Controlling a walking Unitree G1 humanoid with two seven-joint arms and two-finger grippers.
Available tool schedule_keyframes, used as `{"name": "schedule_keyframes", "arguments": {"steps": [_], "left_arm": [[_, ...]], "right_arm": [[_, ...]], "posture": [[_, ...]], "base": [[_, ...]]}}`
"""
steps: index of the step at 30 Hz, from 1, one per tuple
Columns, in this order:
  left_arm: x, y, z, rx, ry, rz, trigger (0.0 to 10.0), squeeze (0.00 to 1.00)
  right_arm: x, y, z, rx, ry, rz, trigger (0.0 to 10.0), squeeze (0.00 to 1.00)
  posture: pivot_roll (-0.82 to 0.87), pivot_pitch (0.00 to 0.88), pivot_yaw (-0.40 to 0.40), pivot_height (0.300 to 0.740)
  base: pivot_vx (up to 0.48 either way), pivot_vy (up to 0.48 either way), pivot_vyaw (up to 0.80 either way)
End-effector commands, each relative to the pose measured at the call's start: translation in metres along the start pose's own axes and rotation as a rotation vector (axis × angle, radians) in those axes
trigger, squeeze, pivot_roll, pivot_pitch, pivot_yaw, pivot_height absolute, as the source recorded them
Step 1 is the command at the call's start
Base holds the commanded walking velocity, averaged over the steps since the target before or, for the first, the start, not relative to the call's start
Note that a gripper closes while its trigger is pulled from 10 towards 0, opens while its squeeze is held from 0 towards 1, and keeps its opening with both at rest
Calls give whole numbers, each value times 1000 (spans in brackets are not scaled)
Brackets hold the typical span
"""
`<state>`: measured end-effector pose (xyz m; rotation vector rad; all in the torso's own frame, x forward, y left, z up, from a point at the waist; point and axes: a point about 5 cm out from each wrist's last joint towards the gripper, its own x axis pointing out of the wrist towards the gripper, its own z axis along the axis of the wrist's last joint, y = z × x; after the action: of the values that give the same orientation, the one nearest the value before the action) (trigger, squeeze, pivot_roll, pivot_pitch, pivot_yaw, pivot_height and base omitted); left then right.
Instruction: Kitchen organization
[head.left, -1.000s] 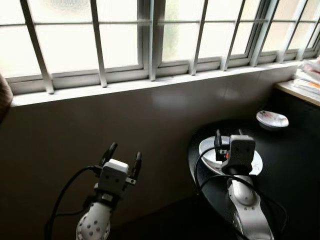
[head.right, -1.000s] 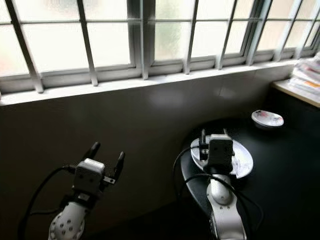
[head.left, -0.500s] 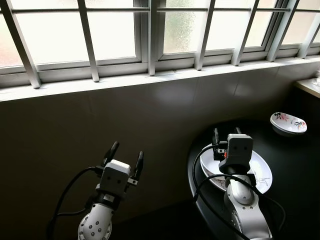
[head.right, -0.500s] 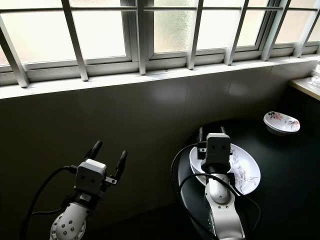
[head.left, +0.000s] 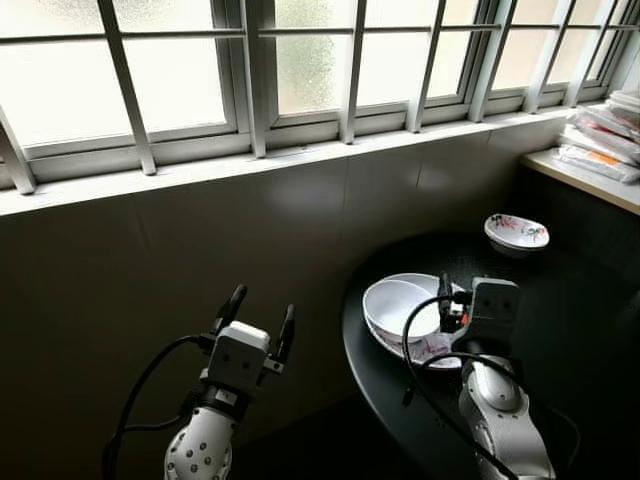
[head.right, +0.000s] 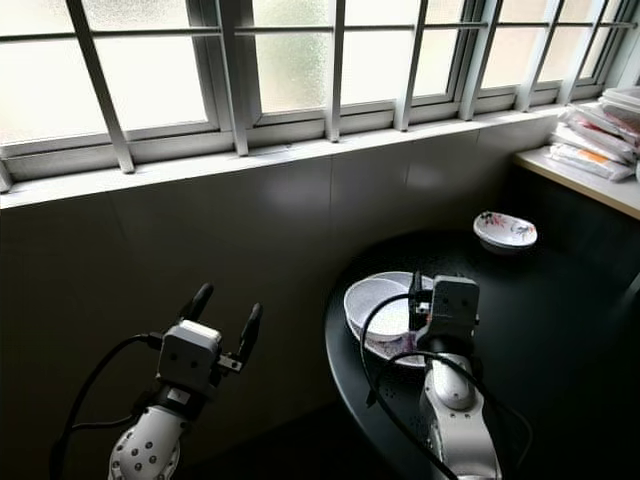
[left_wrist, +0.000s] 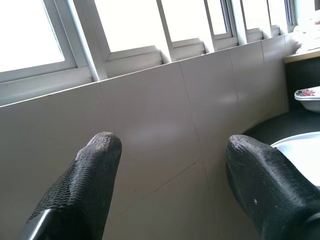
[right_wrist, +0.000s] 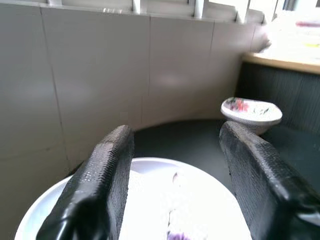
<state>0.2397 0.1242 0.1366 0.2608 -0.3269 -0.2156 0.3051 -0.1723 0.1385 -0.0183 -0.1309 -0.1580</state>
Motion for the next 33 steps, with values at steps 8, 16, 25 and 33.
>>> {"name": "schedule_keyframes", "arguments": {"steps": [8, 16, 25, 33], "left_arm": [[1, 2, -2, 12, 10, 0, 10000, 0], [0, 4, -2, 21, 10, 13, 10000, 0], [2, 2, -3, 21, 12, 9, 10000, 0], [1, 3, -3, 24, 15, 14, 10000, 0]], "right_arm": [[9, 7, -15, 115, 168, 101, 10000, 0], [24, -14, -22, 204, 251, -50, 10000, 0], [27, -11, -43, 325, 392, -46, 10000, 0], [28, -12, -47, 365, 423, -71, 10000, 0]], "posture": [[68, 0, -21, 740], [84, 0, -30, 740], [84, 0, -33, 740], [88, 0, -36, 740]], "base": [[0, 0, 0], [0, 0, 0], [0, 0, 0], [0, 0, 0]]}}
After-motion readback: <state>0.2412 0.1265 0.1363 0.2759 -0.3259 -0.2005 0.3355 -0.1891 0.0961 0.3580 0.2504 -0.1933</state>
